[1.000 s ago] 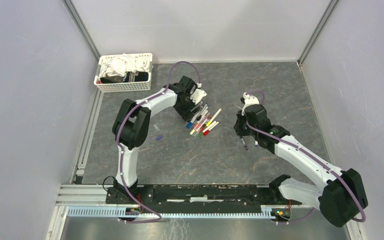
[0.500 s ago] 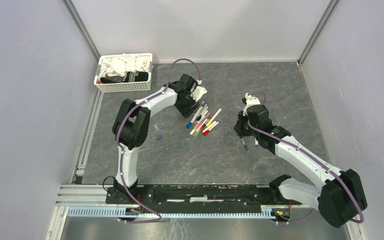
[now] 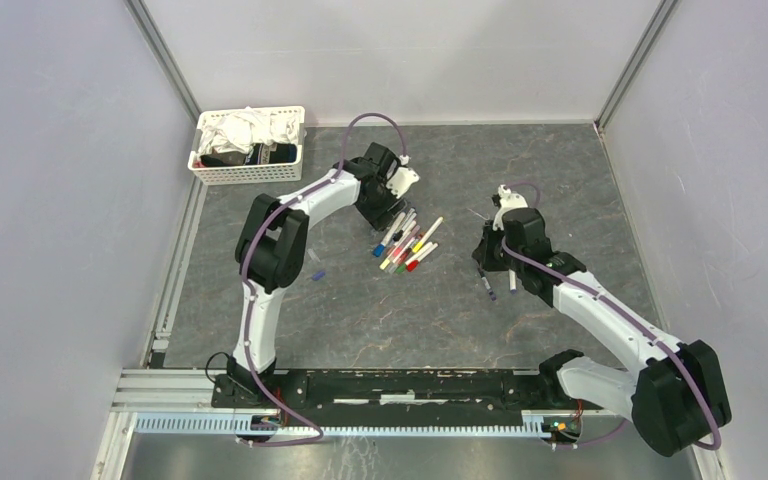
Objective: Open the pen caps
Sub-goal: Pick up the pen from the center of the board.
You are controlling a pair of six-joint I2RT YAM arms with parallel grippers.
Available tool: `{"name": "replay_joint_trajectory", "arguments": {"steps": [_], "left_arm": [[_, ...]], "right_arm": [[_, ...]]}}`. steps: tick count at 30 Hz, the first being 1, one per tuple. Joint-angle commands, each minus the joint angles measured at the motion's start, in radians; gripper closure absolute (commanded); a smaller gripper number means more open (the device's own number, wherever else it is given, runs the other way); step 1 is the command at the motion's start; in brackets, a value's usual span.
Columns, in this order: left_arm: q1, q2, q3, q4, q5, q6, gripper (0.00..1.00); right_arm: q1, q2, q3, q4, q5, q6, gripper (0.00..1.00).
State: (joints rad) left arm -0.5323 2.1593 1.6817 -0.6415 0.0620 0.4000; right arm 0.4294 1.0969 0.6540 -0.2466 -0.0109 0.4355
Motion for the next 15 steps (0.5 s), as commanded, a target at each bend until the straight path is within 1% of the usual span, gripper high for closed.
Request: {"name": "replay_joint_trajectory", "arguments": {"steps": [1, 7, 9, 10, 15], "left_arm": [[-0.003, 0.03, 0.053, -0.01, 0.02, -0.02, 0.3], [-0.006, 0.041, 0.037, -0.029, 0.1, -0.038, 0.38], [-0.006, 0.033, 0.012, -0.029, 0.13, -0.048, 0.44], [-0.006, 0.028, -0.001, -0.028, 0.137, -0.051, 0.48], [-0.002, -0.02, -0.069, -0.025, 0.134, -0.047, 0.73]], "right_arm": [[-0.013, -0.005, -0.005, 0.039, -0.026, -0.018, 0.92], [-0.023, -0.008, -0.011, 0.041, -0.038, -0.014, 0.94], [-0.027, -0.008, -0.011, 0.043, -0.044, -0.009, 0.94], [-0.029, -0.008, -0.011, 0.044, -0.05, -0.008, 0.95], [-0.038, -0.003, -0.006, 0.055, -0.083, 0.006, 0.96]]}}
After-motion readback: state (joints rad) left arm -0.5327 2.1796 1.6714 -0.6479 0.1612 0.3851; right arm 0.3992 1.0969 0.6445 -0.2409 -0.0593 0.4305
